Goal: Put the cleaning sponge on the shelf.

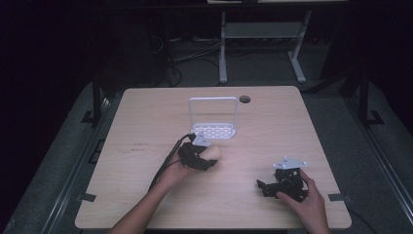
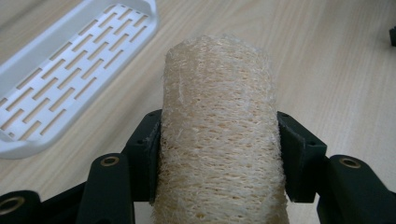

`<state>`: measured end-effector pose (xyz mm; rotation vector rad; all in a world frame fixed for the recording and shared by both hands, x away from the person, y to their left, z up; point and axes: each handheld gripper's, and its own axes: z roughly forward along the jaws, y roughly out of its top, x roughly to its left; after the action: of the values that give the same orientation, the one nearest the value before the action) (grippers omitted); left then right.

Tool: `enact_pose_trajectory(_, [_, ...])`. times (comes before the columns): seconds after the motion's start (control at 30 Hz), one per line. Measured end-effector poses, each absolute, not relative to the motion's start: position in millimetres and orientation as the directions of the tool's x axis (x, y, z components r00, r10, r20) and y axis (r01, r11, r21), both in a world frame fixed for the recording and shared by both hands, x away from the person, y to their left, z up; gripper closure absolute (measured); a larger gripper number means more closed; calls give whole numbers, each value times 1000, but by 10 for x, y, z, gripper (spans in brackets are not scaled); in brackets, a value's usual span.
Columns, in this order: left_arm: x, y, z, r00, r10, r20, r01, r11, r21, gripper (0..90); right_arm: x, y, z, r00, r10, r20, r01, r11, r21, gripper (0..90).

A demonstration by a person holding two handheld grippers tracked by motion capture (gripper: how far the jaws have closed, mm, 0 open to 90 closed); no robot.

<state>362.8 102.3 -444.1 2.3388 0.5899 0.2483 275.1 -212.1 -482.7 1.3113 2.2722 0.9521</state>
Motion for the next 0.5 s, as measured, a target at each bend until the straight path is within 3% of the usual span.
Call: enact_pose_trajectory(0.5, [3818, 991, -4369, 862, 506, 18, 358, -634, 685, 413, 2751, -2121, -4826, -510, 860, 30, 625, 346, 700, 10])
